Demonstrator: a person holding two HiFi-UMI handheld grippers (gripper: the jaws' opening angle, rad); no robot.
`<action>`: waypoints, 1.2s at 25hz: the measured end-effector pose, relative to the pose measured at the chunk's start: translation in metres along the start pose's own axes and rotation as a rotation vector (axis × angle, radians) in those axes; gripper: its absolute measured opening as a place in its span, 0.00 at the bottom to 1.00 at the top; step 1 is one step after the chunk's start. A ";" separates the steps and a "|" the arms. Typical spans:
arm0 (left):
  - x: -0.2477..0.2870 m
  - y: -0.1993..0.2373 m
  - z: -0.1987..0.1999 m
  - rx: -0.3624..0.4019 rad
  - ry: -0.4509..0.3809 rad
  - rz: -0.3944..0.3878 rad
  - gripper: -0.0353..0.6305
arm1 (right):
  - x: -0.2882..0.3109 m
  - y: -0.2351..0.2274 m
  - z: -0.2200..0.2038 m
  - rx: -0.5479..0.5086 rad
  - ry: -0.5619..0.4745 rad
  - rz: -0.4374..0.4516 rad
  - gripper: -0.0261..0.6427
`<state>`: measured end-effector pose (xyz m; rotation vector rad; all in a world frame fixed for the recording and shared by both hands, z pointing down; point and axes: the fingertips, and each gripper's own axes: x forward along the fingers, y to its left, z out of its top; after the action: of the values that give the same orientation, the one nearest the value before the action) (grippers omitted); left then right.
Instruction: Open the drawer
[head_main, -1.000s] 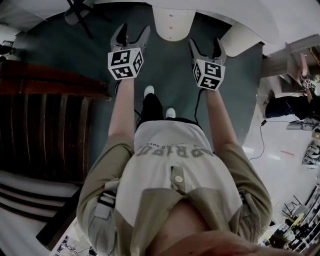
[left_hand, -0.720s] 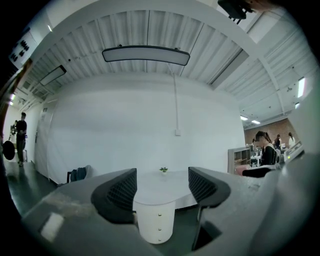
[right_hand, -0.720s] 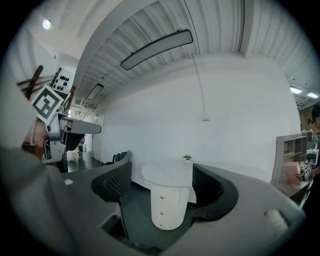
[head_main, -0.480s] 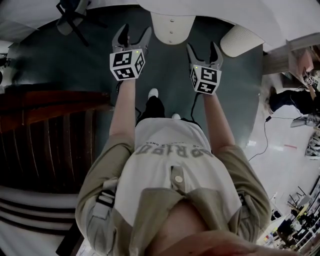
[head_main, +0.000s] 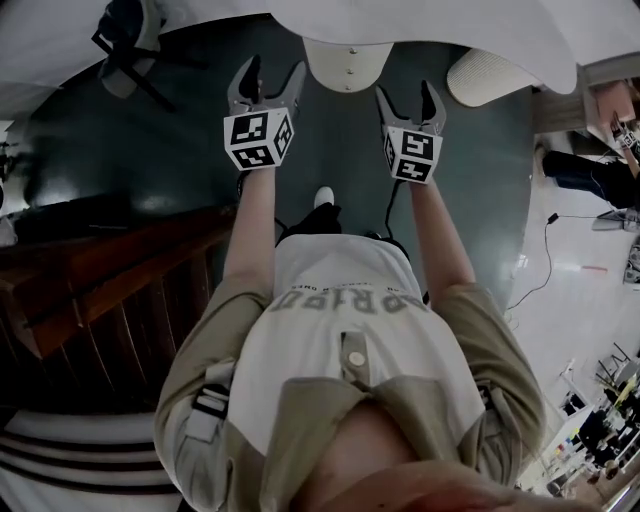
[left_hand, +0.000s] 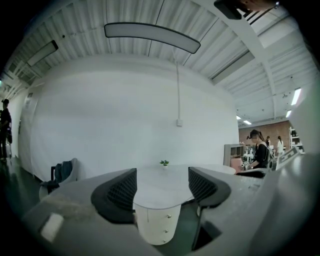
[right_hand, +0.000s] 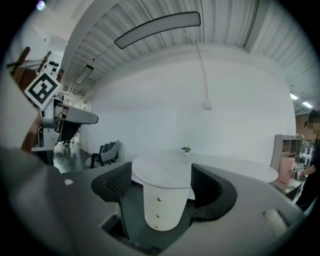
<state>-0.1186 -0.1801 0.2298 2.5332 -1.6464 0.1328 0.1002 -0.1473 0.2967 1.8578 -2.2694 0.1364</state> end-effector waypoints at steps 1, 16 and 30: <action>0.006 0.006 0.000 -0.001 0.000 -0.009 0.54 | 0.008 0.002 -0.002 -0.006 0.007 -0.004 0.60; 0.044 0.025 -0.055 -0.016 -0.024 -0.010 0.54 | 0.099 0.013 -0.087 -0.068 0.070 0.015 0.60; 0.096 0.038 -0.166 -0.017 -0.048 -0.008 0.54 | 0.208 0.010 -0.205 -0.059 0.030 0.025 0.60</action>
<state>-0.1154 -0.2582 0.4091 2.5497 -1.6467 0.0579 0.0717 -0.3035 0.5424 1.7871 -2.2525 0.0995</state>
